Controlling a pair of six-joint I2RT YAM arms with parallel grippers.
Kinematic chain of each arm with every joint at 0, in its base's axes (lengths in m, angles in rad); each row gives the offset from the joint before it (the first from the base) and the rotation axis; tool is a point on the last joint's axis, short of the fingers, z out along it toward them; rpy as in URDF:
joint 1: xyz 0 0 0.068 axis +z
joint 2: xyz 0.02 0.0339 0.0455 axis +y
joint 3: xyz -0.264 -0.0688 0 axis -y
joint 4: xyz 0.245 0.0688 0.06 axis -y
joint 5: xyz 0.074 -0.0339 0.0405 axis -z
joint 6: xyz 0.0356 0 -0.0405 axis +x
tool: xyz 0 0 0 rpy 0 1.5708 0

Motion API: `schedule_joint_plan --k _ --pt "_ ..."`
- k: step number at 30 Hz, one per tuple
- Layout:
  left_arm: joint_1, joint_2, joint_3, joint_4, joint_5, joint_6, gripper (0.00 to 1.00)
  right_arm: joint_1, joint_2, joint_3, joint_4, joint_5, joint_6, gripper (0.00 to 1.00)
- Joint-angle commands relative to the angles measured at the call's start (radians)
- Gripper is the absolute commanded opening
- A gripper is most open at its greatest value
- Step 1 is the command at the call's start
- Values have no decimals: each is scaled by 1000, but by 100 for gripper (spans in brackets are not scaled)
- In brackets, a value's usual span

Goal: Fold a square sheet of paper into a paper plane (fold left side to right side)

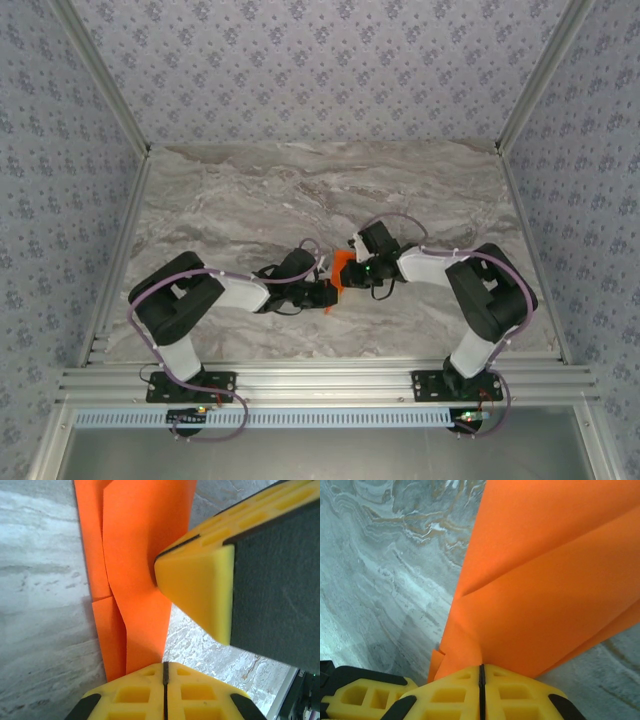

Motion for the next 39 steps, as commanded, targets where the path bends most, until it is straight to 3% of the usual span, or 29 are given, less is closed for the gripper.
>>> schedule_joint_plan --k 1,19,39 --pt "-14 70 -24 -102 -27 0 7 -59 45 26 -39 81 -55 11" --pt "-12 85 -36 -83 -27 -3 5 -235 156 136 -68 -15 -135 11" --pt "-12 77 -50 -74 -30 -6 5 -346 238 261 -117 -64 -175 12"
